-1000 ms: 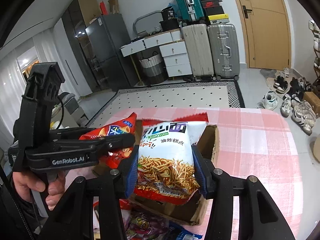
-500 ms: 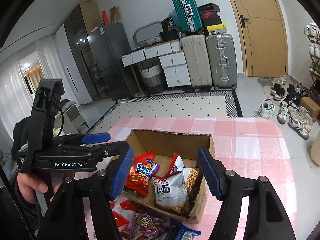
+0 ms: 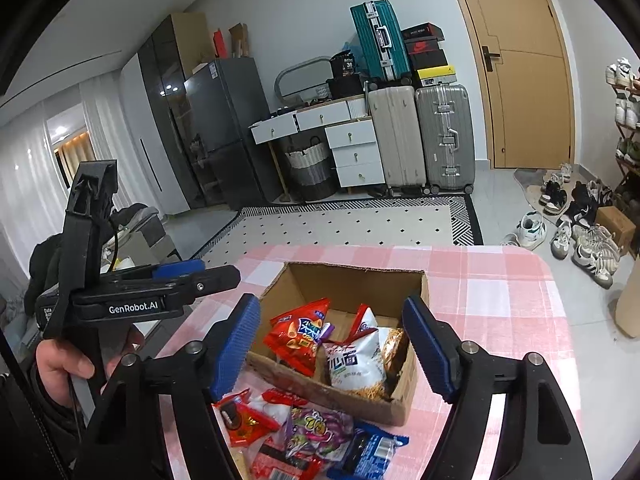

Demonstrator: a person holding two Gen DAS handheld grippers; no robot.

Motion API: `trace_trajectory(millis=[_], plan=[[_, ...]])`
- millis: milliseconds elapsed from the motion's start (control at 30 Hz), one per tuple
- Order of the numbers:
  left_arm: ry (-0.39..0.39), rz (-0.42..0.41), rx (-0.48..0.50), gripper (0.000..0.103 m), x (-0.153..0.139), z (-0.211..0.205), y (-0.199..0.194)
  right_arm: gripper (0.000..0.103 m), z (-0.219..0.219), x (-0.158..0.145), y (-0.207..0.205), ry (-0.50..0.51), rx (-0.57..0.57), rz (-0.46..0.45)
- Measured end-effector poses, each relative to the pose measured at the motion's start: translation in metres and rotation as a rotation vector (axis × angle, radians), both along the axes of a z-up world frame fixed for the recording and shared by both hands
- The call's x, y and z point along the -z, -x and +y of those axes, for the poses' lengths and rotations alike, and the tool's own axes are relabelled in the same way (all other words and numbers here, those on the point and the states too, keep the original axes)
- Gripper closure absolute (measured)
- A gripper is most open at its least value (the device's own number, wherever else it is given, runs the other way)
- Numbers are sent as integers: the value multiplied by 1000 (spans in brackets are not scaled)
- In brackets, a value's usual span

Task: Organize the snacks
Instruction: 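Open both grippers to drop the chip bag and noodle bag into the box, then move both grippers back toward the remaining snacks on the table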

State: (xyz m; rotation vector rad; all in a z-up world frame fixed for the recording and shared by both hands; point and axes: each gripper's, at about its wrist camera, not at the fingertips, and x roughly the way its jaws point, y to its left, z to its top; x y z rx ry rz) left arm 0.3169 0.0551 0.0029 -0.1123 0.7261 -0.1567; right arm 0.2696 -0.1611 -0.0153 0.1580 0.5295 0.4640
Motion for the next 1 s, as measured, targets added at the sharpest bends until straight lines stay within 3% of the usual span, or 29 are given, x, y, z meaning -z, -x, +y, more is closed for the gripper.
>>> trace_trajectory(millis=[333, 500, 733, 1000], plan=[[-16, -37, -30, 17, -20, 2, 47, 18, -4, -12, 36, -13, 12, -28], [-29, -68, -37, 1, -30, -1, 75, 13, -7, -11, 52, -46, 15, -19], [-26, -105, -45, 1, -36, -2, 106, 11, -6, 4, 74, -60, 19, 4], [-12, -109, -58, 1, -23, 1, 143, 7, -2, 25, 99, -32, 27, 21]])
